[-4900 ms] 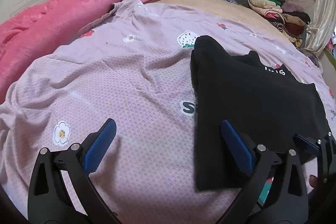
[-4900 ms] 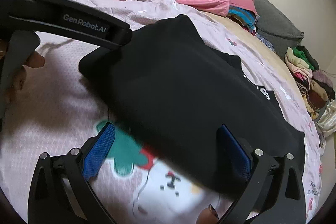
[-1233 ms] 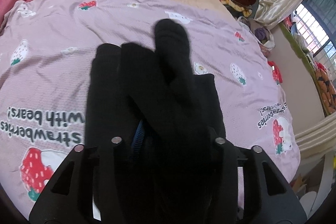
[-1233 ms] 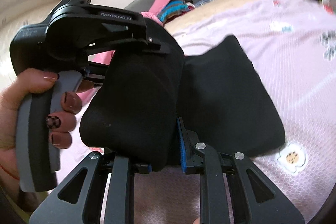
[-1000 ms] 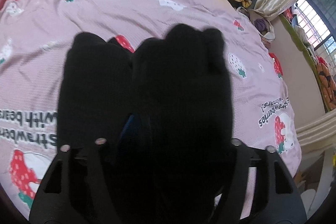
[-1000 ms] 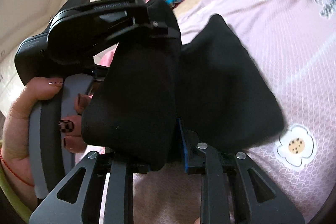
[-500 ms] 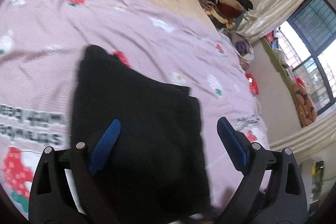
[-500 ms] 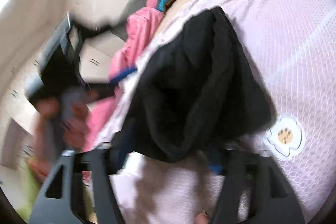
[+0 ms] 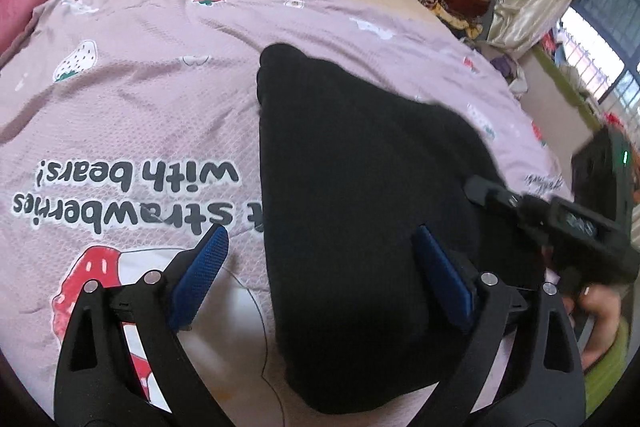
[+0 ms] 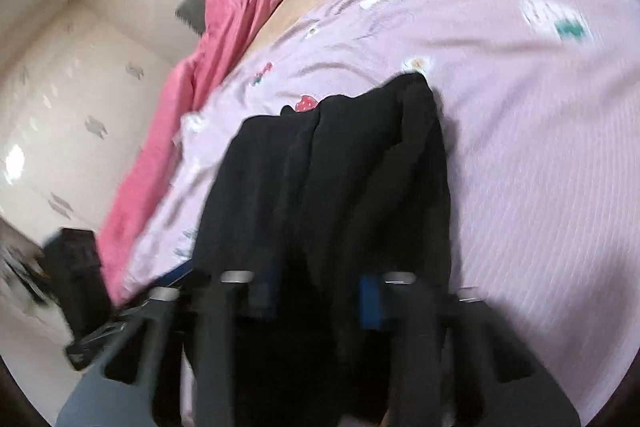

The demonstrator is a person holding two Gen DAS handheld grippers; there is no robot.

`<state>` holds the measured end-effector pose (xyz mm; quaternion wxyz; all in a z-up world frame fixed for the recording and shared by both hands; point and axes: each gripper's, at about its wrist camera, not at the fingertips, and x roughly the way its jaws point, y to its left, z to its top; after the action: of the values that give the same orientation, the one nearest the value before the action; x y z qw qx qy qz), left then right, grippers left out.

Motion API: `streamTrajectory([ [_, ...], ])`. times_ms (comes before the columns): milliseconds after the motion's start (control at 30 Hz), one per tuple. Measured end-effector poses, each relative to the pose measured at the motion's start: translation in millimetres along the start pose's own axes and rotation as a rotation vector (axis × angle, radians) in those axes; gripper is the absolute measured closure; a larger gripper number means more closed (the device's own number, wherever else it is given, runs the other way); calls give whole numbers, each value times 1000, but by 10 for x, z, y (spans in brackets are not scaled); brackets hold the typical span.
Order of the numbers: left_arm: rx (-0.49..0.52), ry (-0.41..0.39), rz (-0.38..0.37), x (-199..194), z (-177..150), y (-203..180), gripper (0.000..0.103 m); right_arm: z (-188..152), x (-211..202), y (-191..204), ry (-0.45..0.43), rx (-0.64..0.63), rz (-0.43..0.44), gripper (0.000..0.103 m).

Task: Fold small clothes
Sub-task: 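Press the folded sweater flat with the right tool and open it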

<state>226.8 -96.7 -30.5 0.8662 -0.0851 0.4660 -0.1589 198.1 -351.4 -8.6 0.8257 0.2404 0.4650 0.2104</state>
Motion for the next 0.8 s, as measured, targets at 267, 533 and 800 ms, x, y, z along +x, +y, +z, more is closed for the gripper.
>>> streamTrajectory([
  [267, 2, -44, -10, -92, -39, -54, 16, 177, -199, 452, -158, -389, -96, 83],
  [533, 42, -16, -21, -5, -141, -165, 16, 107, 159, -171, -48, -185, -137, 81],
  [800, 44, -13, -18, -9, -156, -192, 16, 120, 139, -275, -68, -62, -115, 73],
])
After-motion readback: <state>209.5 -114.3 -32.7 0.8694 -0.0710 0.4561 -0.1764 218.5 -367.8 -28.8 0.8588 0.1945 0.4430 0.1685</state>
